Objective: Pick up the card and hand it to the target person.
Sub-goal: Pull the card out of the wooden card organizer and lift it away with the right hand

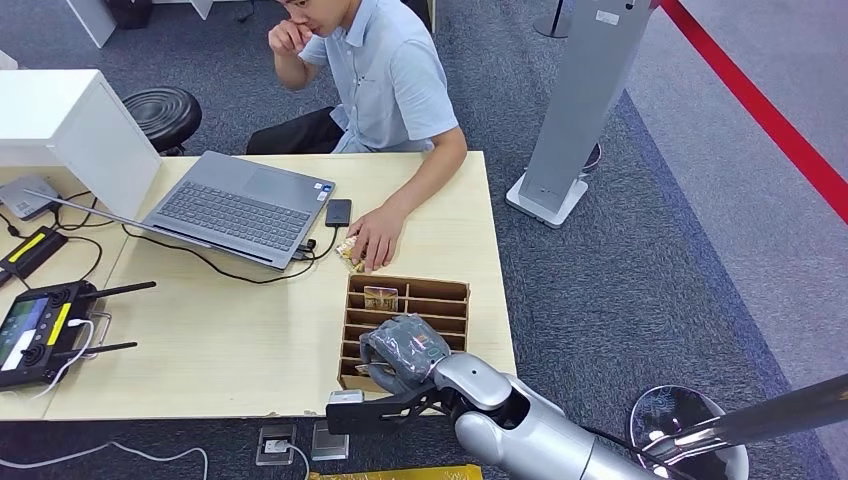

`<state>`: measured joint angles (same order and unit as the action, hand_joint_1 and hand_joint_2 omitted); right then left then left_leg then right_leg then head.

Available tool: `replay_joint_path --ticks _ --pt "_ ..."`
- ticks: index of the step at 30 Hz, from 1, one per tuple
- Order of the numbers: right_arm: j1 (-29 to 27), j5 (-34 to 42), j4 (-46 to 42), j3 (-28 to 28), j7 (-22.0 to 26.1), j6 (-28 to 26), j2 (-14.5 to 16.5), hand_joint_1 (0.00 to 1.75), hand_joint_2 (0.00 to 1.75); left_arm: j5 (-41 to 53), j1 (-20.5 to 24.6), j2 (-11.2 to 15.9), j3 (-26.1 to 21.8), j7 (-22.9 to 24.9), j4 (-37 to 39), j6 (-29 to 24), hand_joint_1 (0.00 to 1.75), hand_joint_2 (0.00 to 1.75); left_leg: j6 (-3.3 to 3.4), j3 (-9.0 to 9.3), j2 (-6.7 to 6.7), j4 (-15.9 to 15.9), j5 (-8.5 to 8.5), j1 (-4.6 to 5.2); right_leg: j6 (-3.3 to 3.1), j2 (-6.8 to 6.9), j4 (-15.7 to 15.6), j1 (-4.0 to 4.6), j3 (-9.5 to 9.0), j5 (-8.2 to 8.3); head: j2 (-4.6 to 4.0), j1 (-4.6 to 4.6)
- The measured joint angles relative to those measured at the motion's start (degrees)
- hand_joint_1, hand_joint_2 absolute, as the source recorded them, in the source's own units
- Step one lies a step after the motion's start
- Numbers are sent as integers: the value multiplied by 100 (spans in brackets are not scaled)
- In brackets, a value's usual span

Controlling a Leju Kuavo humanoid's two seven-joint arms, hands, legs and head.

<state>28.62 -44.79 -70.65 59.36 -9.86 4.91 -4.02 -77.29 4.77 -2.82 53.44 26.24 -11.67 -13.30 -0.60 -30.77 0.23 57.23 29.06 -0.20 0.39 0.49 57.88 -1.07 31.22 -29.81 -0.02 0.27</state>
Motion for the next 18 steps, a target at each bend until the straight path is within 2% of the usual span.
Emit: replay_joint_path --ticks 9,18 --pt "40 50 14 -119 175 -653 2 175 175 16 -10 0 2 -42 0 16 0 0 0 -10 0 0 0 0 0 0 0 0 11 0 0 -6" --pt "156 -32 -307 -690 329 -1394 -57 175 175 59 -19 -3 2 -75 0 7 0 0 0 -11 -1 1 0 0 1 0 0 0 14 1 0 -1"
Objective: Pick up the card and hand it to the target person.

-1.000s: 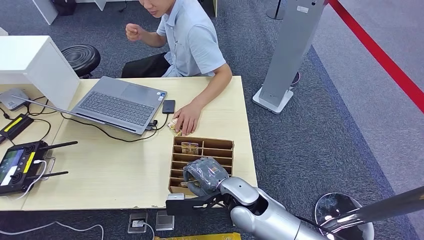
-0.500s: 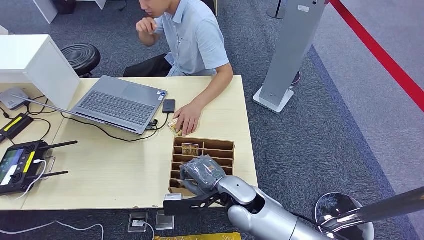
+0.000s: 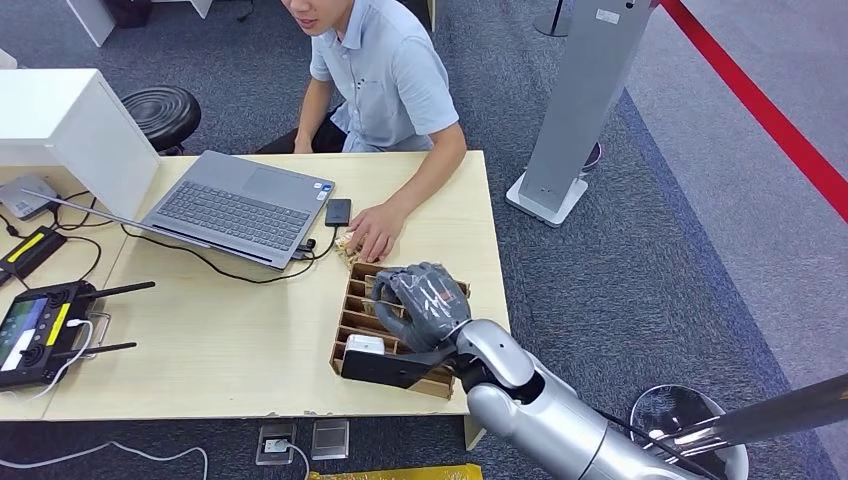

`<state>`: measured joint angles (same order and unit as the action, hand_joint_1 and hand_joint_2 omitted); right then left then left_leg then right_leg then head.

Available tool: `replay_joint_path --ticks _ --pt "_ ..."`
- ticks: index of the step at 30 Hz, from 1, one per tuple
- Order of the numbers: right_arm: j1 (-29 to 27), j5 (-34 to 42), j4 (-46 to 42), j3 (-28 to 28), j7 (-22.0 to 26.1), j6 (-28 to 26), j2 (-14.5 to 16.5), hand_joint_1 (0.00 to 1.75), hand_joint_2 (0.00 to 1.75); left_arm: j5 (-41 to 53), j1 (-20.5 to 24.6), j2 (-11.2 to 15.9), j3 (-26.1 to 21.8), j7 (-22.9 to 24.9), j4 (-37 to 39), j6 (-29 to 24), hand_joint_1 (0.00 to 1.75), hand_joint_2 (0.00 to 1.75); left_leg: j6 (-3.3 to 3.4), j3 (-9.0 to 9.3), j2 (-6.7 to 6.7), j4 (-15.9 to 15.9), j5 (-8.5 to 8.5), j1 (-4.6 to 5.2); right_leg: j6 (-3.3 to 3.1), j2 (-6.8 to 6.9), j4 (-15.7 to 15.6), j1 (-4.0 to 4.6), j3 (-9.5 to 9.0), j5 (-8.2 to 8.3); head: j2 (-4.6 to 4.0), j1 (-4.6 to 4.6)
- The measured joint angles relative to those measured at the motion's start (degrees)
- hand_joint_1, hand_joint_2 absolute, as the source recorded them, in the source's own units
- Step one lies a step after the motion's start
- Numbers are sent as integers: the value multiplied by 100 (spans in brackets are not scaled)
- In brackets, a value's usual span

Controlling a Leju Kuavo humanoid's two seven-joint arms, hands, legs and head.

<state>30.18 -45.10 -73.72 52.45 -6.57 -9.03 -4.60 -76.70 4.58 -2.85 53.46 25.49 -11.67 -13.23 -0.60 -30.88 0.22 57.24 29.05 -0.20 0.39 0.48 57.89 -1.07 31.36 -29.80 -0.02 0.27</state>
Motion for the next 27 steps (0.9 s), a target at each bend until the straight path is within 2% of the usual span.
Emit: replay_joint_path --ticks 10,17,20,24,27 --pt "225 108 -560 -750 -36 115 -79 175 175 43 8 -28 0 77 0 -63 0 0 0 -7 0 0 0 0 0 0 0 0 6 0 0 -7" --pt "513 -325 -535 -1085 13 -198 49 175 175 129 18 -28 1 131 -1 -25 0 0 -1 -12 0 0 0 0 0 0 2 0 11 0 0 -4" --pt "590 -487 -455 -1172 75 -432 133 175 175 296 38 -109 19 -23 -2 -310 0 0 -1 -16 3 0 -1 0 0 2 1 0 14 0 0 -10" --pt "618 -620 -343 -1237 182 -627 242 175 175 539 72 -349 120 -222 -4 -917 0 0 -1 -24 3 0 -1 0 1 2 1 0 19 1 0 6" --pt "739 -726 -101 -1252 350 -768 367 175 175 616 79 -403 171 -231 -4 -981 0 0 -1 -27 3 0 -1 0 1 2 1 0 23 1 0 4"
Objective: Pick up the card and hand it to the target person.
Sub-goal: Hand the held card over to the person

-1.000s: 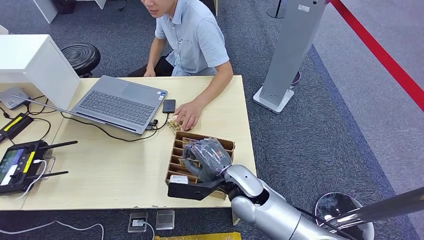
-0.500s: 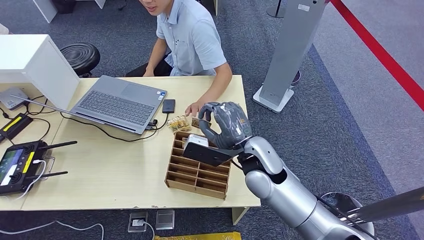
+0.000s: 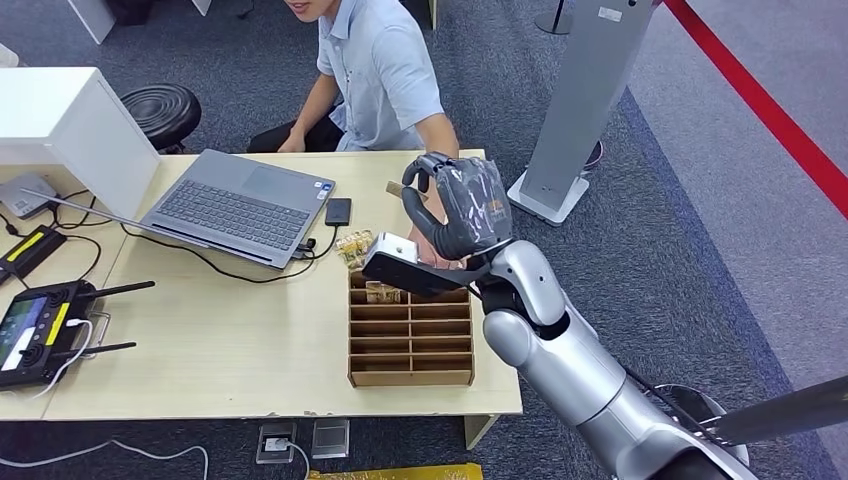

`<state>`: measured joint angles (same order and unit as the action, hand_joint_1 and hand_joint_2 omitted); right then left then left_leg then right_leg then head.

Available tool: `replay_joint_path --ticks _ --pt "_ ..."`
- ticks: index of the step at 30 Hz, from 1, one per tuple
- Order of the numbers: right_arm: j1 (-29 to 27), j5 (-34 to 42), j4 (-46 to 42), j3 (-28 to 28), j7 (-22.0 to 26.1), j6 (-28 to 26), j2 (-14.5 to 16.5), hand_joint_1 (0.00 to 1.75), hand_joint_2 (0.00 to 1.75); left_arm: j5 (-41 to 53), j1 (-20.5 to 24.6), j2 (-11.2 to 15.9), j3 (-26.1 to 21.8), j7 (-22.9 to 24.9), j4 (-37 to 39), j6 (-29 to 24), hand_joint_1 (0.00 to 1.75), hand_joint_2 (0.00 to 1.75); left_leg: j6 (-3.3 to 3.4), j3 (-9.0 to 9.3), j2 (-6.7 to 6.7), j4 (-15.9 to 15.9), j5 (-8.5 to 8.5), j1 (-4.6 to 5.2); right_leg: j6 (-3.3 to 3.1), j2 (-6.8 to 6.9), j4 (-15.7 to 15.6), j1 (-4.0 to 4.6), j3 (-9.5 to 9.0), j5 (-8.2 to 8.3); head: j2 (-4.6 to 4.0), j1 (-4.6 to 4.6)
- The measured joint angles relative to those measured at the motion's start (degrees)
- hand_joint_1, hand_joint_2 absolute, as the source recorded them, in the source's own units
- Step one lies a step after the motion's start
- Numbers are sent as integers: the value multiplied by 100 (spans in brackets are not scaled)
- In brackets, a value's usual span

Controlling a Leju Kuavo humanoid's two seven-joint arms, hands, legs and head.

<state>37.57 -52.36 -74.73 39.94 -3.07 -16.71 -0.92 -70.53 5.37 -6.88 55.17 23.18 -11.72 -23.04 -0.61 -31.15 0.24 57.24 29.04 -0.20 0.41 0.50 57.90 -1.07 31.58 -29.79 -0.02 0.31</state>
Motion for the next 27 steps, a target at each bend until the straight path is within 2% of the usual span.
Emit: replay_joint_path --ticks 13,27 --pt "499 -34 1194 107 362 -143 582 175 175 250 52 -69 241 281 2 59 0 0 -1 -3 1 0 -1 0 0 1 2 0 1 0 0 -5" --pt "587 -115 1979 261 419 -195 922 175 175 332 76 -103 341 378 2 44 0 0 -1 -4 3 0 -1 0 1 2 2 0 3 0 0 -10"
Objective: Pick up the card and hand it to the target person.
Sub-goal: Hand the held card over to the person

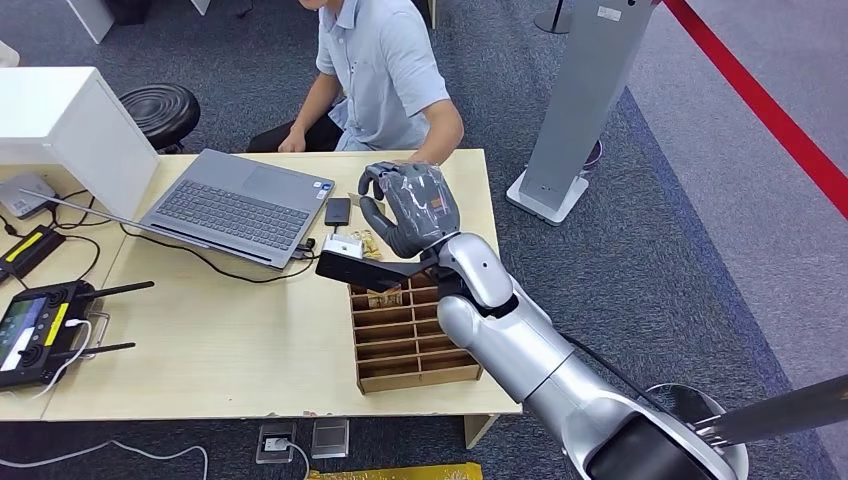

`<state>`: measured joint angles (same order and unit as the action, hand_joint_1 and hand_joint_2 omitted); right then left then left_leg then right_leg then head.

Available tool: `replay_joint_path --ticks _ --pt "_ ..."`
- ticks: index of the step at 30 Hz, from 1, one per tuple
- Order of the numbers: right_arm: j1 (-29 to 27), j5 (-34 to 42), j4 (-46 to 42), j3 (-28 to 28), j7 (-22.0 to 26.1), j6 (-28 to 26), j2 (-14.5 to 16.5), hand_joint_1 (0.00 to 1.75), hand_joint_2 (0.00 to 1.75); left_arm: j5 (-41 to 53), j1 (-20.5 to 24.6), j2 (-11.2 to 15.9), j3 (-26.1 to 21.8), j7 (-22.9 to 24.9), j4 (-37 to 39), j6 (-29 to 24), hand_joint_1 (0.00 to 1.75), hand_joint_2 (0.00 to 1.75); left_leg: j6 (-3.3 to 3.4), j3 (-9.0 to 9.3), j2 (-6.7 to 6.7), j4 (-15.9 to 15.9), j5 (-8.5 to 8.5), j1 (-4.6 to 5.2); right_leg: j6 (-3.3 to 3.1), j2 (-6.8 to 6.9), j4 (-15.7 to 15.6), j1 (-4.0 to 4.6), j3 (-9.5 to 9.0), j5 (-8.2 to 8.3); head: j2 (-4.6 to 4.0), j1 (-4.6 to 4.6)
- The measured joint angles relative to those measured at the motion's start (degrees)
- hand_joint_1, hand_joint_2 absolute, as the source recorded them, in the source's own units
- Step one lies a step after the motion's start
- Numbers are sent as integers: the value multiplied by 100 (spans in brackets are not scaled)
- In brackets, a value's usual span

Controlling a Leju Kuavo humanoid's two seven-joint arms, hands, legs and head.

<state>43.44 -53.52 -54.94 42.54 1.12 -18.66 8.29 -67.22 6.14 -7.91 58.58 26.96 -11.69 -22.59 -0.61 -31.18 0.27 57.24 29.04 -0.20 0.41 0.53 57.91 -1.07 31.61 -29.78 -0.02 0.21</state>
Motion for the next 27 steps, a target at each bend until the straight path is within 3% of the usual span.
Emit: replay_joint_path --ticks 8,10,14,15,20,24,27 --pt "117 -139 314 59 -22 -103 144 175 175 37 17 -23 66 55 0 -2 0 0 0 1 0 0 0 0 0 0 0 0 0 0 0 3" --pt "145 -181 398 76 -29 -134 169 161 175 36 17 -32 67 52 0 -3 0 0 0 1 1 0 0 0 0 0 0 0 0 0 0 2" --pt "179 -191 552 86 -58 -128 216 10 175 30 17 -45 67 46 2 -32 0 0 0 1 0 0 0 1 0 0 0 0 0 0 0 2" --pt "187 -177 588 86 -79 -98 226 0 175 20 17 -51 67 37 2 -51 0 0 0 1 0 0 0 1 0 0 0 0 0 0 0 2" --pt "192 368 700 55 8 266 248 0 175 -32 16 -81 67 -1 4 -159 0 0 0 1 0 0 0 1 0 0 0 -1 1 0 0 5" --pt "77 1718 546 -58 119 1243 191 0 175 -60 20 -107 67 9 4 -275 0 0 0 2 -1 1 0 1 0 0 -2 -1 4 0 0 1" --pt "-170 2652 120 -103 28 1843 -36 0 175 -139 23 -121 68 10 7 -318 0 0 0 2 -2 1 0 2 0 0 -3 -2 5 0 0 -1"
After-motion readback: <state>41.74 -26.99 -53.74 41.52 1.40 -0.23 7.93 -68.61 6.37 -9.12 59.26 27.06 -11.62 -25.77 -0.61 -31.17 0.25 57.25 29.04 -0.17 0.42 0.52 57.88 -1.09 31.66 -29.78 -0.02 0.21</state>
